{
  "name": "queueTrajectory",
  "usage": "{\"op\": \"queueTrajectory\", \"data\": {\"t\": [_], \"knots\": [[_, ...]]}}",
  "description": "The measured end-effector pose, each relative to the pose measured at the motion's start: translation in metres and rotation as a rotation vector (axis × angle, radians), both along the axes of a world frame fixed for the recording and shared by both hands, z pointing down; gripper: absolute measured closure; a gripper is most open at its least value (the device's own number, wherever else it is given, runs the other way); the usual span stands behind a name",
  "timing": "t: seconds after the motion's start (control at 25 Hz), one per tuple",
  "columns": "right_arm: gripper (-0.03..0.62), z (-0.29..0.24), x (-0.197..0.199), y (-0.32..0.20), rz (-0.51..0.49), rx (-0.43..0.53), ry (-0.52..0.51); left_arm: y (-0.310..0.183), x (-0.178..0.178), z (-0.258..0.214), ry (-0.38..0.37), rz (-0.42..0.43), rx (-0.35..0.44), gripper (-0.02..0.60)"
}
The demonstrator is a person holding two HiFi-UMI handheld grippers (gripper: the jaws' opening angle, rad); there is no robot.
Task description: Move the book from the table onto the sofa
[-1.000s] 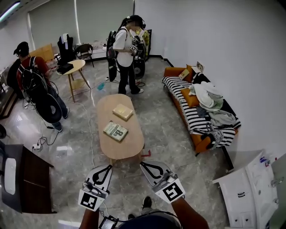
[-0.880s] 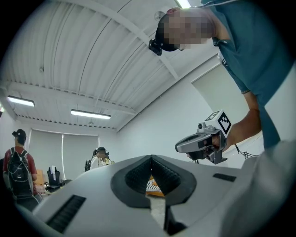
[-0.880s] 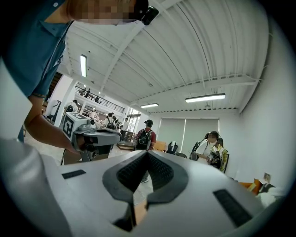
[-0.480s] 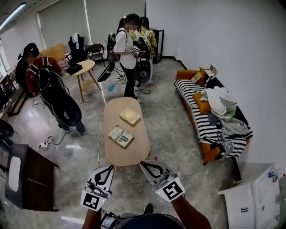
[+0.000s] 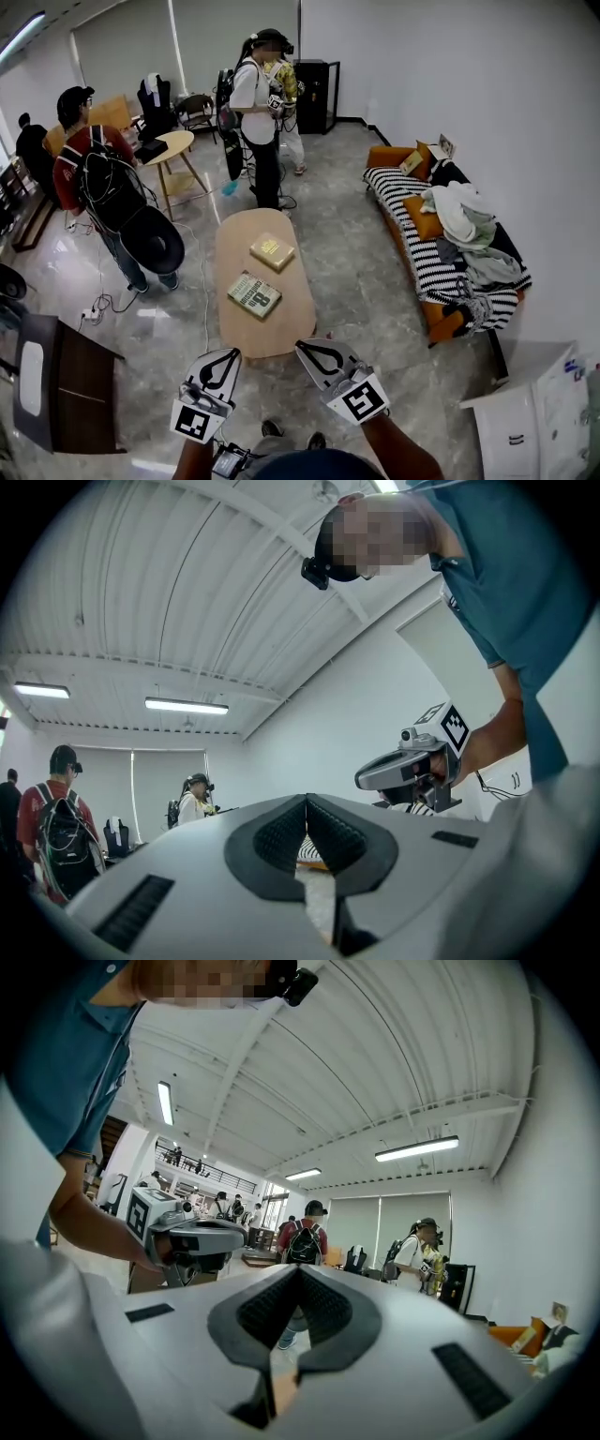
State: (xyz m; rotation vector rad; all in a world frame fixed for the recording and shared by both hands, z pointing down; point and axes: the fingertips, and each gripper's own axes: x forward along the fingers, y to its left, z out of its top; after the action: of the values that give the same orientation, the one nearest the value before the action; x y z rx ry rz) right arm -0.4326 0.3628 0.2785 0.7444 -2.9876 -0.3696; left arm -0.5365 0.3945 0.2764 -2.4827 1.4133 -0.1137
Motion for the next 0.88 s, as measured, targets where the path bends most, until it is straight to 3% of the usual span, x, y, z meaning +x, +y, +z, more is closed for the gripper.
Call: {"op": "queueTrajectory", "data": {"t": [0.52, 0.88], "knots": [[0.586, -0.007, -0.061, -0.05, 0.116, 0.007, 0.023, -0.062, -0.07, -0.01, 0.041, 0.107, 0.016, 0.577], [0.586, 0.002, -0.082, -0.079, 0.155, -0.012, 0.042, -0.098, -0.091, 0.002, 0.065, 0.147, -0.011, 0.577]]}}
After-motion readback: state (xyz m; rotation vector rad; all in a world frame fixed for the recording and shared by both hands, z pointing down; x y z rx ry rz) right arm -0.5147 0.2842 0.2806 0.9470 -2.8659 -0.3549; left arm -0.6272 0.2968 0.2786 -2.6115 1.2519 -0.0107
